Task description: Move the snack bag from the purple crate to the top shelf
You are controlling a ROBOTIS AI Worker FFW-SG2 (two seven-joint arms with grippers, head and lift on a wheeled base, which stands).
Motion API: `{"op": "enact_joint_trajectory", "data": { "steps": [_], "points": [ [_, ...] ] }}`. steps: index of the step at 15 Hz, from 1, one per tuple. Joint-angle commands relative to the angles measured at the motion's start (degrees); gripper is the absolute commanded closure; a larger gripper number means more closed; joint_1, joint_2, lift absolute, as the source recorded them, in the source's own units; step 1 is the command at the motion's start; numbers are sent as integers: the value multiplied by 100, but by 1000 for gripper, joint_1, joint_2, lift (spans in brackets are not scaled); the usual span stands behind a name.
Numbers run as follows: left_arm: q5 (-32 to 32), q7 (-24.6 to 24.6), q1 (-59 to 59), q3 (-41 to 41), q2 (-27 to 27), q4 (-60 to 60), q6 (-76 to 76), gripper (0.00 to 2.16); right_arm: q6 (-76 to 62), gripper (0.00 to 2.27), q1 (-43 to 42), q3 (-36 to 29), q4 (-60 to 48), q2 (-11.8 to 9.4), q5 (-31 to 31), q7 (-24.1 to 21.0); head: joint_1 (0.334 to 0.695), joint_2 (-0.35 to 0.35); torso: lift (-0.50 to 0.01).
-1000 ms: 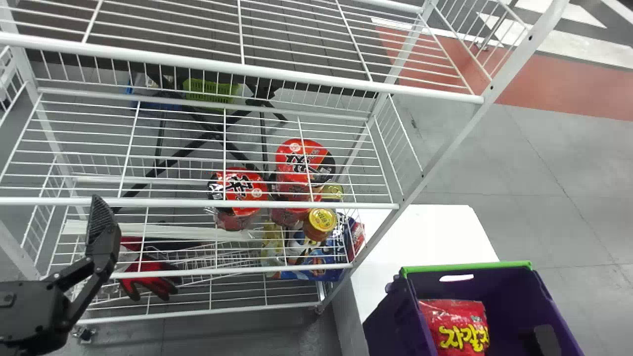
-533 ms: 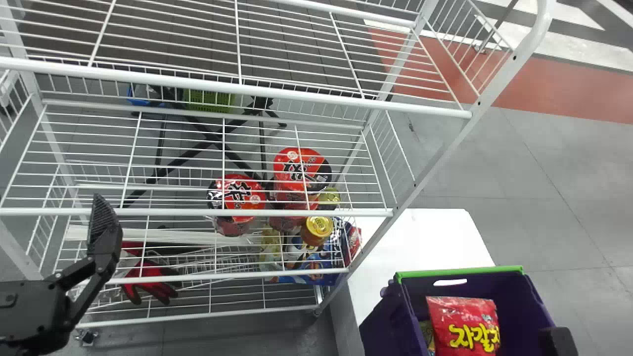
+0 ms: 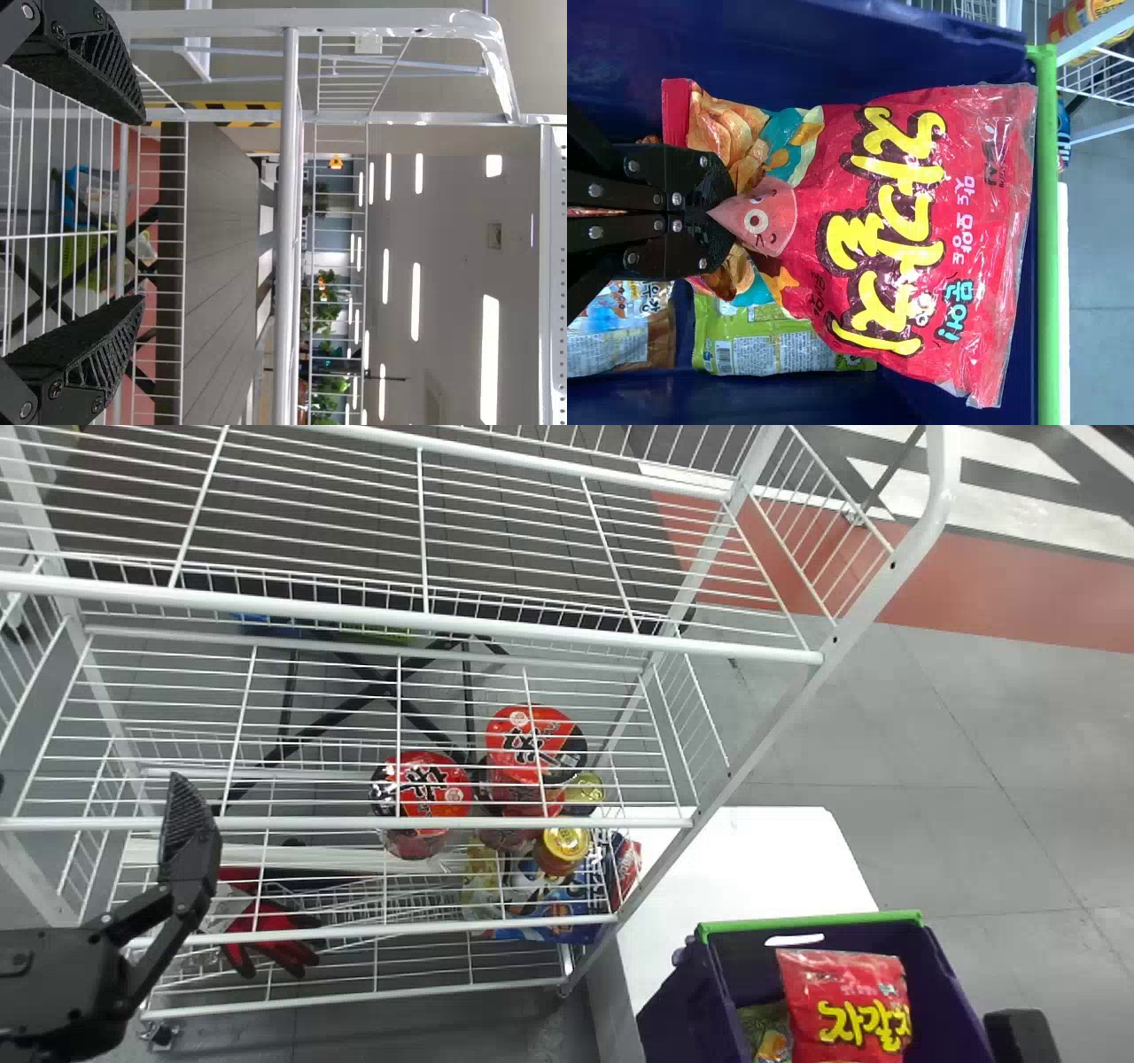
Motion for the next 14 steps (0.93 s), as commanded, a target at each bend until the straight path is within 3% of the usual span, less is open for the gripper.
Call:
{"op": "enact_joint_trajectory", "data": {
  "steps": [1, 4, 14],
  "points": [
    [2, 0, 5, 4, 0, -23, 17, 100, 192, 1622, 78, -104, -341, 85, 13, 96, 695, -350, -239],
    [2, -44, -4, -4, 0, -23, 34, 100, 228, 1622, 201, -350, -886, 313, -57, 299, 695, -350, -228],
    [169, -97, -118, 22, 0, 38, 122, 100, 509, 1622, 193, -394, -1158, 392, -40, 439, 695, -350, -187]
  ]
}}
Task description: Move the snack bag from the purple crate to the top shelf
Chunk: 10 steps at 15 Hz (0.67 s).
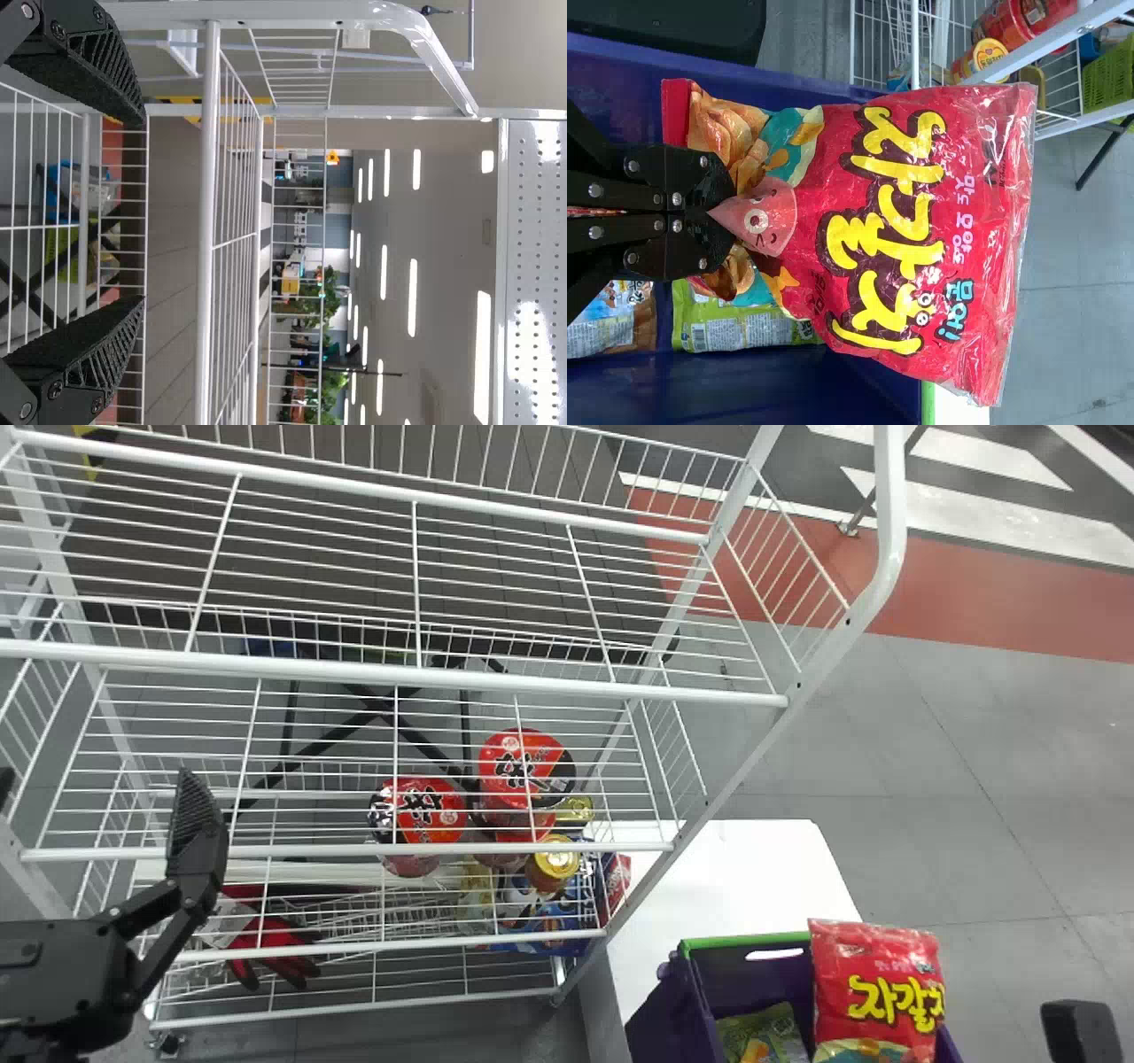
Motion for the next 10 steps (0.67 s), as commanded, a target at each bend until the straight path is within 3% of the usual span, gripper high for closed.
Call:
{"op": "enact_joint_trajectory", "data": {
  "steps": [1, 10],
  "points": [
    [203, -32, -79, 58, 12, 64, 3, 100, 134, 1622, -38, 24, -66, 43, 55, 0, 695, -350, -184],
    [274, -50, -185, 49, -14, 82, 214, 100, 222, 1622, -266, 68, -57, -1, 107, 62, 695, -350, -147]
  ]
}}
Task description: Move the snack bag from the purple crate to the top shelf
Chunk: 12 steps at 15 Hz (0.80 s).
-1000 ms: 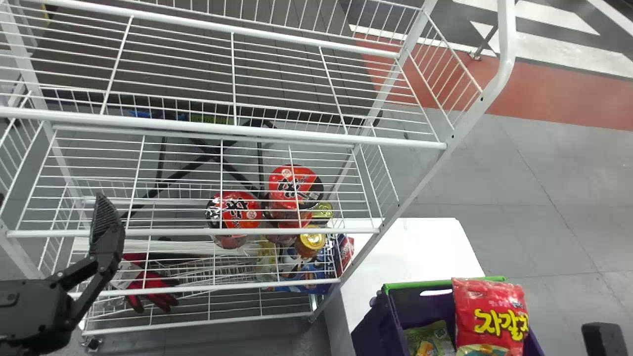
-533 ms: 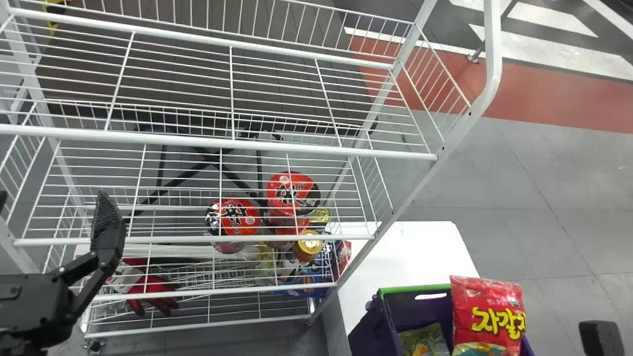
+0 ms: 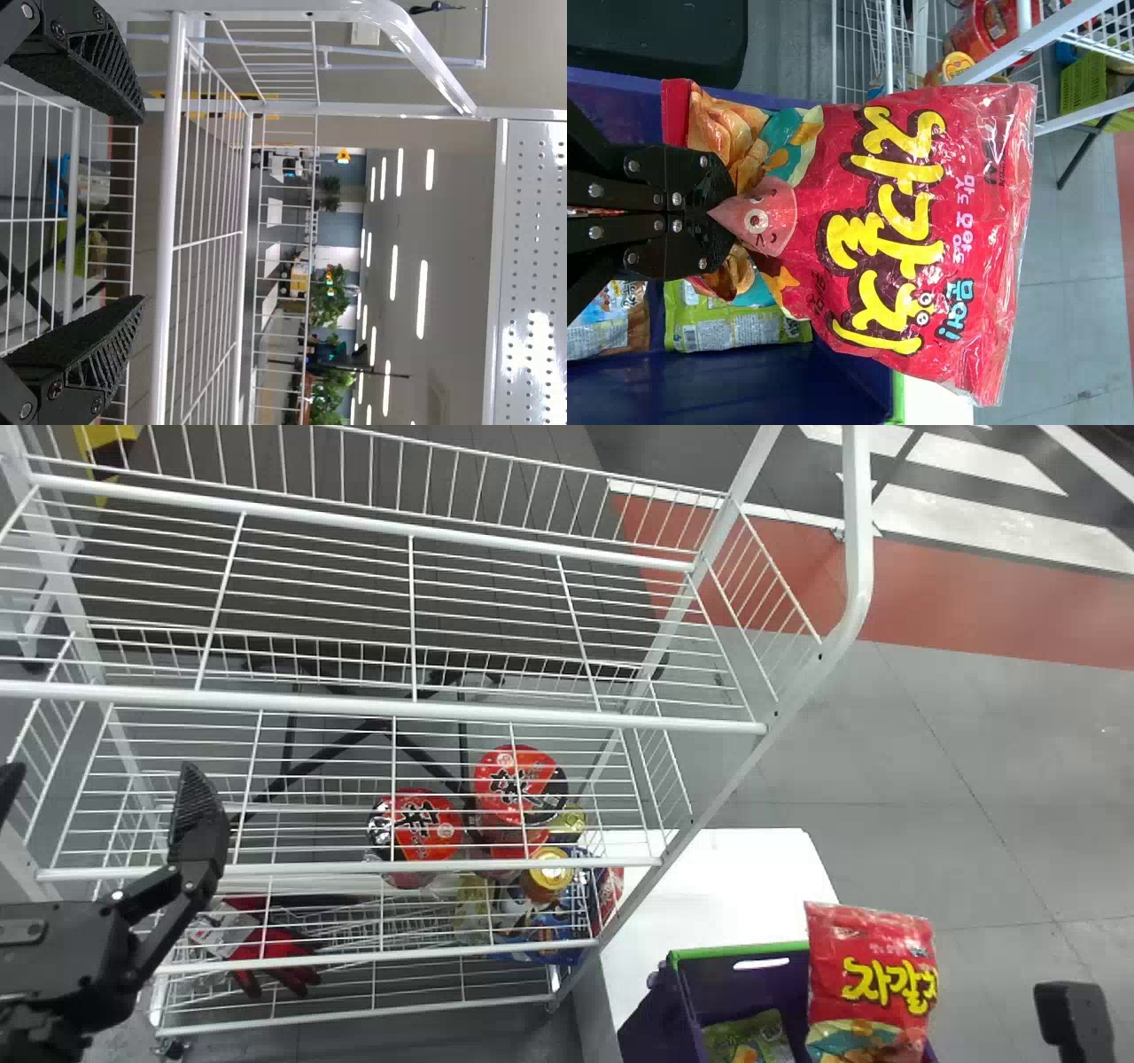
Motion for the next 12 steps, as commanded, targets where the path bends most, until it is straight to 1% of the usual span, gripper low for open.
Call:
{"op": "enact_joint_trajectory", "data": {
  "steps": [1, 12],
  "points": [
    [-4, -7, 4, -3, -4, 14, 0, 100, 33, 1622, -31, 39, -5, 7, 21, 0, 695, -350, -143],
    [-74, 37, 144, -21, 22, -109, -53, 103, 121, 1622, 13, -22, -164, 25, 30, 105, 695, -350, -99]
  ]
}}
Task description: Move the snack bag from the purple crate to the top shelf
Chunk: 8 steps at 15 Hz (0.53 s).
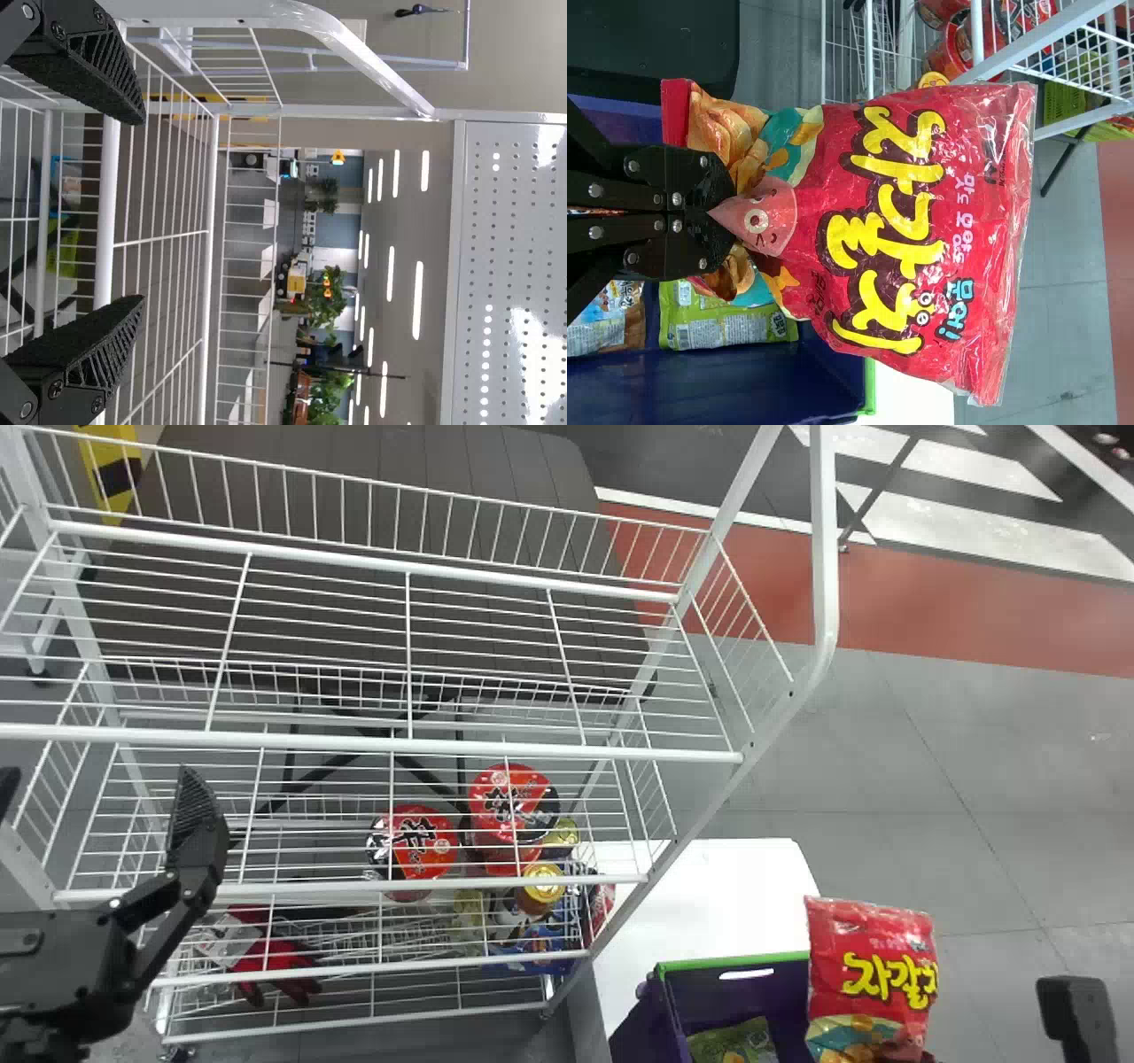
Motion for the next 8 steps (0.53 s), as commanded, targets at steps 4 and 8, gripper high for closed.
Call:
{"op": "enact_joint_trajectory", "data": {
  "steps": [4, 8],
  "points": [
    [-10, 15, 51, 9, 16, -36, -87, 103, 82, 1622, 9, 17, -135, 34, 19, 59, 695, -350, -84],
    [-71, 24, 121, -35, 25, -123, -87, 103, 118, 1622, 9, -45, -240, 34, -7, 147, 695, -350, -67]
  ]
}}
